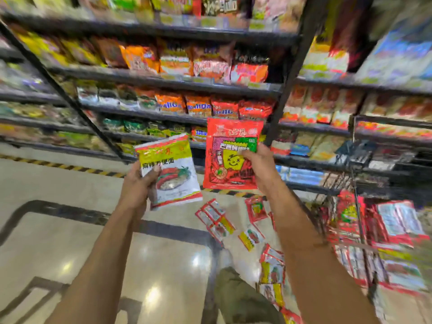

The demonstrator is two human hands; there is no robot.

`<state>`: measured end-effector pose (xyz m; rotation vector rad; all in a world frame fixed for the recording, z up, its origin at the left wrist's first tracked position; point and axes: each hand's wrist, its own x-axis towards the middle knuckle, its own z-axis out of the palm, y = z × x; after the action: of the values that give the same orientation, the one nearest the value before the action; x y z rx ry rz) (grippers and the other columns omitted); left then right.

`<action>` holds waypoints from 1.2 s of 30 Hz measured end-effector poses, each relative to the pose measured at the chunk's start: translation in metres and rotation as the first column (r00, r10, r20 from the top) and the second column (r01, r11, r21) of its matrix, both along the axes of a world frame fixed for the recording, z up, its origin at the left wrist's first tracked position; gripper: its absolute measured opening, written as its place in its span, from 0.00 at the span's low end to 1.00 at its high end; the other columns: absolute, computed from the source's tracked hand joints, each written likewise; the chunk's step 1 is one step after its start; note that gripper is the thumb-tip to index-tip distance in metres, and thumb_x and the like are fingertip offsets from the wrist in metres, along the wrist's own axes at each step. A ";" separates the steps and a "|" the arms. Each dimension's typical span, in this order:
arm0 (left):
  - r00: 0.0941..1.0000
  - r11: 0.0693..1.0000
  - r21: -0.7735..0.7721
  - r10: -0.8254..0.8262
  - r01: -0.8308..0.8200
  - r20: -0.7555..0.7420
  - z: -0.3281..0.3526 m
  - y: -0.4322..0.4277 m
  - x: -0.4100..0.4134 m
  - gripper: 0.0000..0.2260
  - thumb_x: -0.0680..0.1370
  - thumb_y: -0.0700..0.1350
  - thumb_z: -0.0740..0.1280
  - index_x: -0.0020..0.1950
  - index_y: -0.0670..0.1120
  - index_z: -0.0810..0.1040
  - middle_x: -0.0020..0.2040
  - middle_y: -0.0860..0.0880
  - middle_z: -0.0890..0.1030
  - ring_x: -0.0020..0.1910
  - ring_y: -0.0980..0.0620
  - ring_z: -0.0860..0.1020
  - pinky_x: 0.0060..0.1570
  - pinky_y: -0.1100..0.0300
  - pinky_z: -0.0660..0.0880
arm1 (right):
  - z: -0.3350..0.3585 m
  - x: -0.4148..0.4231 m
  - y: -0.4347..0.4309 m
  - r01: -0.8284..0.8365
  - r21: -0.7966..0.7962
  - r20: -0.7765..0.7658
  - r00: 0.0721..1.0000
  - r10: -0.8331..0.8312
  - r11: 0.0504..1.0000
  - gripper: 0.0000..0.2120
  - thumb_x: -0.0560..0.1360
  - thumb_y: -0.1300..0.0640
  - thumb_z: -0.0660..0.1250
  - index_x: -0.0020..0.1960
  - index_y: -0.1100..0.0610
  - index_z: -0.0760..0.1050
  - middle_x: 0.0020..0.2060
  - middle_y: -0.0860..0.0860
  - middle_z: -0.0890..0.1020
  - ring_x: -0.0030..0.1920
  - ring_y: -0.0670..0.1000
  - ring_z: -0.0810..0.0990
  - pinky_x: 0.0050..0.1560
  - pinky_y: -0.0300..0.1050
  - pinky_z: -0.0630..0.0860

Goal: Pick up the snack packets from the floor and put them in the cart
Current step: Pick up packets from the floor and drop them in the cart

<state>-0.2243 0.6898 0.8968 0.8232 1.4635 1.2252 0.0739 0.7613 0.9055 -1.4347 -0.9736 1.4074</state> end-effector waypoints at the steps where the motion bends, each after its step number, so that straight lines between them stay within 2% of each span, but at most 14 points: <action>1: 1.000 1.000 0.024 0.006 -0.006 0.029 0.014 -0.018 0.005 0.11 0.80 0.43 0.73 0.61 0.47 0.80 0.63 0.35 0.83 0.57 0.37 0.84 0.58 0.35 0.80 | 0.018 0.004 -0.023 0.010 0.023 -0.012 1.000 -0.010 1.000 0.13 0.75 0.70 0.70 0.53 0.55 0.81 0.42 0.47 0.88 0.43 0.49 0.86 0.53 0.51 0.82; 2: 0.998 0.999 0.053 -0.001 -0.002 0.063 0.027 -0.037 0.011 0.15 0.78 0.45 0.76 0.63 0.46 0.78 0.65 0.34 0.81 0.61 0.33 0.82 0.62 0.29 0.76 | 0.034 0.009 -0.046 0.021 0.043 -0.033 0.999 -0.019 0.999 0.12 0.73 0.68 0.72 0.53 0.54 0.81 0.45 0.49 0.88 0.46 0.51 0.86 0.55 0.52 0.82; 4: 0.994 0.995 0.101 -0.036 0.025 0.108 0.049 -0.073 0.021 0.22 0.76 0.49 0.78 0.65 0.44 0.76 0.66 0.33 0.80 0.64 0.31 0.81 0.64 0.27 0.74 | 0.065 0.024 -0.093 0.048 0.087 -0.059 0.997 -0.043 0.995 0.13 0.70 0.64 0.74 0.53 0.54 0.81 0.47 0.51 0.88 0.47 0.52 0.86 0.53 0.51 0.83; 7: 0.994 0.990 0.133 -0.068 0.057 0.080 0.097 -0.127 0.053 0.21 0.77 0.49 0.77 0.67 0.44 0.77 0.63 0.37 0.83 0.61 0.33 0.83 0.62 0.31 0.77 | 0.106 0.058 -0.162 0.091 0.115 -0.063 0.994 -0.084 0.989 0.11 0.75 0.66 0.72 0.51 0.52 0.80 0.44 0.48 0.88 0.46 0.51 0.87 0.52 0.51 0.82; 11: 0.992 0.974 0.198 -0.120 0.108 0.050 0.145 -0.179 0.100 0.24 0.74 0.49 0.75 0.68 0.45 0.76 0.59 0.42 0.86 0.56 0.37 0.85 0.57 0.39 0.81 | 0.149 0.121 -0.238 0.148 0.151 -0.038 0.989 -0.144 0.977 0.10 0.78 0.63 0.71 0.56 0.52 0.80 0.51 0.54 0.88 0.54 0.59 0.87 0.59 0.59 0.82; 15: 0.982 0.957 0.243 -0.177 0.156 0.063 0.173 -0.222 0.160 0.32 0.72 0.54 0.79 0.72 0.47 0.74 0.64 0.41 0.84 0.56 0.39 0.86 0.57 0.37 0.81 | 0.183 0.192 -0.306 0.238 0.209 -0.037 0.971 -0.235 0.949 0.08 0.78 0.63 0.70 0.54 0.52 0.80 0.47 0.52 0.89 0.50 0.58 0.88 0.51 0.54 0.84; 17: 0.974 0.946 0.260 -0.217 0.194 0.062 0.187 -0.248 0.202 0.29 0.73 0.53 0.77 0.71 0.49 0.74 0.62 0.43 0.85 0.55 0.40 0.86 0.57 0.37 0.81 | 0.196 0.232 -0.340 0.261 0.238 -0.035 0.965 -0.261 0.936 0.09 0.78 0.64 0.70 0.55 0.52 0.80 0.47 0.52 0.89 0.50 0.57 0.88 0.49 0.52 0.84; 19: 0.964 0.935 0.278 -0.253 0.221 0.083 0.196 -0.270 0.250 0.27 0.73 0.51 0.75 0.71 0.50 0.74 0.60 0.44 0.86 0.54 0.41 0.87 0.57 0.38 0.81 | 0.205 0.278 -0.377 0.284 0.279 -0.008 0.956 -0.294 0.917 0.10 0.77 0.65 0.70 0.55 0.53 0.81 0.50 0.54 0.88 0.52 0.59 0.87 0.54 0.55 0.83; 22: 0.946 0.917 0.296 -0.309 0.268 0.100 0.201 -0.310 0.333 0.31 0.71 0.52 0.76 0.73 0.52 0.73 0.63 0.44 0.84 0.55 0.41 0.86 0.57 0.37 0.81 | 0.212 0.358 -0.441 0.330 0.309 0.015 0.936 -0.352 0.892 0.12 0.77 0.68 0.69 0.54 0.53 0.81 0.49 0.54 0.89 0.51 0.59 0.87 0.53 0.55 0.84; 26: 0.924 0.906 0.273 -0.364 0.322 0.119 0.187 -0.368 0.449 0.19 0.73 0.51 0.77 0.62 0.55 0.77 0.61 0.42 0.85 0.56 0.38 0.85 0.57 0.38 0.81 | 0.218 0.468 -0.531 0.382 0.302 0.058 0.907 -0.416 0.874 0.10 0.78 0.66 0.70 0.55 0.53 0.80 0.47 0.53 0.89 0.48 0.56 0.89 0.48 0.52 0.84; 28: 0.915 0.904 0.238 -0.388 0.354 0.113 0.177 -0.392 0.501 0.30 0.68 0.57 0.82 0.67 0.55 0.77 0.67 0.42 0.82 0.60 0.38 0.83 0.58 0.37 0.80 | 0.219 0.515 -0.571 0.419 0.293 0.087 0.884 -0.460 0.860 0.10 0.78 0.65 0.71 0.54 0.52 0.79 0.46 0.51 0.89 0.47 0.55 0.89 0.46 0.50 0.83; 29: 0.903 0.894 0.226 -0.417 0.388 0.100 0.175 -0.402 0.524 0.31 0.68 0.58 0.82 0.68 0.55 0.77 0.67 0.43 0.82 0.61 0.39 0.83 0.59 0.37 0.80 | 0.219 0.535 -0.588 0.442 0.286 0.085 0.872 -0.482 0.850 0.10 0.78 0.65 0.71 0.54 0.52 0.79 0.46 0.51 0.89 0.46 0.54 0.89 0.45 0.48 0.83; 32: 0.885 0.866 0.246 -0.462 0.435 0.060 0.183 -0.433 0.589 0.12 0.74 0.50 0.76 0.55 0.58 0.79 0.56 0.44 0.87 0.54 0.39 0.86 0.57 0.39 0.81 | 0.221 0.587 -0.630 0.485 0.259 0.086 0.850 -0.520 0.835 0.09 0.79 0.63 0.70 0.56 0.52 0.78 0.46 0.51 0.89 0.44 0.53 0.89 0.46 0.50 0.83; 36: 0.849 0.822 0.258 -0.528 0.508 0.011 0.183 -0.446 0.646 0.20 0.72 0.54 0.77 0.62 0.55 0.80 0.57 0.46 0.87 0.56 0.40 0.86 0.60 0.36 0.80 | 0.211 0.637 -0.653 0.517 0.251 0.084 0.830 -0.551 0.818 0.10 0.79 0.62 0.70 0.60 0.54 0.78 0.51 0.53 0.88 0.51 0.58 0.88 0.55 0.58 0.83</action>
<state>0.4219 0.2443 1.0795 1.2316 0.9315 1.0087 0.7106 0.1088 1.1161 -1.5105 -0.7057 0.7574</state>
